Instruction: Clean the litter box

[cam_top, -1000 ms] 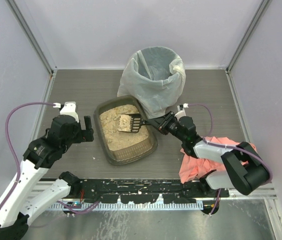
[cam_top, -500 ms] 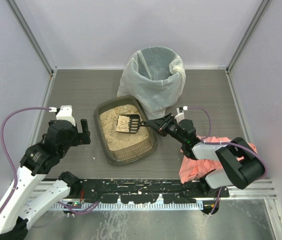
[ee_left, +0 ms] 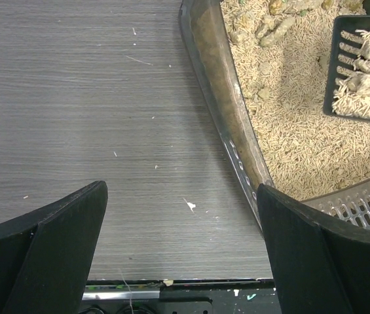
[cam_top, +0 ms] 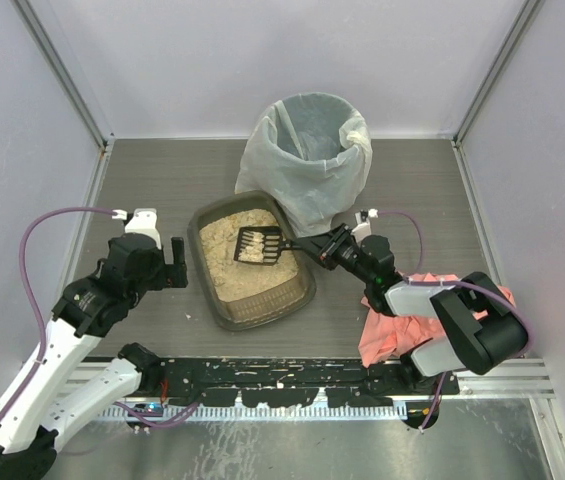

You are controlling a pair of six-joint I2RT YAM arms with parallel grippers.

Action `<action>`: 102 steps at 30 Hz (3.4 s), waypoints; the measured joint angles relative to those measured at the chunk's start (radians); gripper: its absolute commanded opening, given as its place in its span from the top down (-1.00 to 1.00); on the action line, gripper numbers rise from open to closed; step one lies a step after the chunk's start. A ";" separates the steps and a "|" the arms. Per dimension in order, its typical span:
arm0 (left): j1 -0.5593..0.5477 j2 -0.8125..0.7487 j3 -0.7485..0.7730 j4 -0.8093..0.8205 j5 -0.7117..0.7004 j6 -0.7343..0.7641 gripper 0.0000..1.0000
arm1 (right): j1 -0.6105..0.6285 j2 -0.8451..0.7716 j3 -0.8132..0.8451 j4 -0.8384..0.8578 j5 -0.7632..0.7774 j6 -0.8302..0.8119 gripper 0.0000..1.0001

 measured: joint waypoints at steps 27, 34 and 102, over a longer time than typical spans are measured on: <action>0.000 0.032 -0.006 0.024 0.034 0.025 -0.96 | -0.010 0.019 0.037 0.003 -0.048 -0.024 0.99; 0.000 0.033 -0.008 0.027 0.035 0.026 -0.96 | -0.010 0.015 0.049 -0.016 -0.050 -0.046 0.99; 0.000 0.075 -0.021 0.051 0.062 0.051 -0.96 | -0.017 0.057 0.094 0.038 -0.142 -0.001 0.99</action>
